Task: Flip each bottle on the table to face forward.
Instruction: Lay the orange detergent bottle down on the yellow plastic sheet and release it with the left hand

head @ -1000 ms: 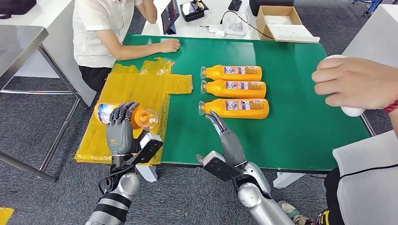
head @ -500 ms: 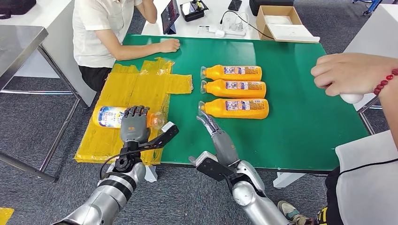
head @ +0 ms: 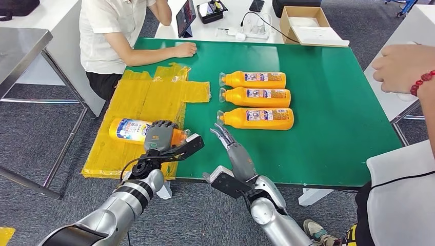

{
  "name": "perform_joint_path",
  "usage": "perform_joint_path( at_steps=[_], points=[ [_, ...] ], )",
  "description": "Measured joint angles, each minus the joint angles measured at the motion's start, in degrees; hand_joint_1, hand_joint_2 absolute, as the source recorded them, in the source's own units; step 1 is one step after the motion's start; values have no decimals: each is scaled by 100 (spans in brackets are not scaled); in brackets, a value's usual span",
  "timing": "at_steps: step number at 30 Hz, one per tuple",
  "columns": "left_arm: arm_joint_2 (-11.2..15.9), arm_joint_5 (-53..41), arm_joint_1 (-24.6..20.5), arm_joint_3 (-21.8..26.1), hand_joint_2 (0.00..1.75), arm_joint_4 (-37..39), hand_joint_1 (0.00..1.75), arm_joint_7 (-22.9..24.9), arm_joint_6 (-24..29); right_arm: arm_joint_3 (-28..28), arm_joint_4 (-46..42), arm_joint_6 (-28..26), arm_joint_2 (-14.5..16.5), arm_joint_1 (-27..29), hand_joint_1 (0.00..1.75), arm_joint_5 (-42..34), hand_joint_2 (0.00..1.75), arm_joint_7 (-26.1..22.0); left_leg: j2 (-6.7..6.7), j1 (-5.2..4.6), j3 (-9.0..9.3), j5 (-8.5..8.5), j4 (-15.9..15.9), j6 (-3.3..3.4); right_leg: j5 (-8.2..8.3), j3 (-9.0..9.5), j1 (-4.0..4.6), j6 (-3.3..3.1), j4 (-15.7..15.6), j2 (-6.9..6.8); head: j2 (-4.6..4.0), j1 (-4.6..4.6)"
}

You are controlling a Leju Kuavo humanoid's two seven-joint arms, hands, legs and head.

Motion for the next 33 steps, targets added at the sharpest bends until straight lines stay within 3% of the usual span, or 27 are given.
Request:
perform_joint_path(
  at_steps=[6,12,16,21,26,33],
  points=[
    [-133,964,8,-8,175,23,0,-881,-329,-2,7,-4,-1,0,0,9,175,-43,-2,0,-2,0,1,0,0,-1,0,0,-1,-1,0,0],
    [-215,3192,179,-36,175,-213,0,-2366,-1500,-11,37,-121,-44,0,0,-69,175,-188,-1,0,-2,0,1,0,0,-1,0,0,-1,0,0,0],
    [-199,4313,354,-149,175,-567,0,-2687,-1880,-13,87,-234,-102,0,0,-149,175,-256,-1,0,-2,0,1,0,0,-1,0,0,-1,-1,0,-1],
    [-153,4903,532,-280,175,-950,0,-2819,-1791,-24,117,-304,-161,9,0,-188,175,-268,0,0,-2,0,1,0,0,-1,0,0,0,0,0,-1],
    [-144,6143,1069,-304,175,-1951,0,-3281,-1056,-85,91,-489,-247,131,0,-238,175,-292,-1,0,-3,-1,1,0,-1,-2,0,0,-2,-1,0,-1],
    [-111,6673,1620,-425,175,-3039,0,-3539,-632,-180,-44,-589,-363,295,0,-390,175,-453,1,0,-5,-2,1,1,-1,-5,0,0,-3,0,0,0]
  ],
)
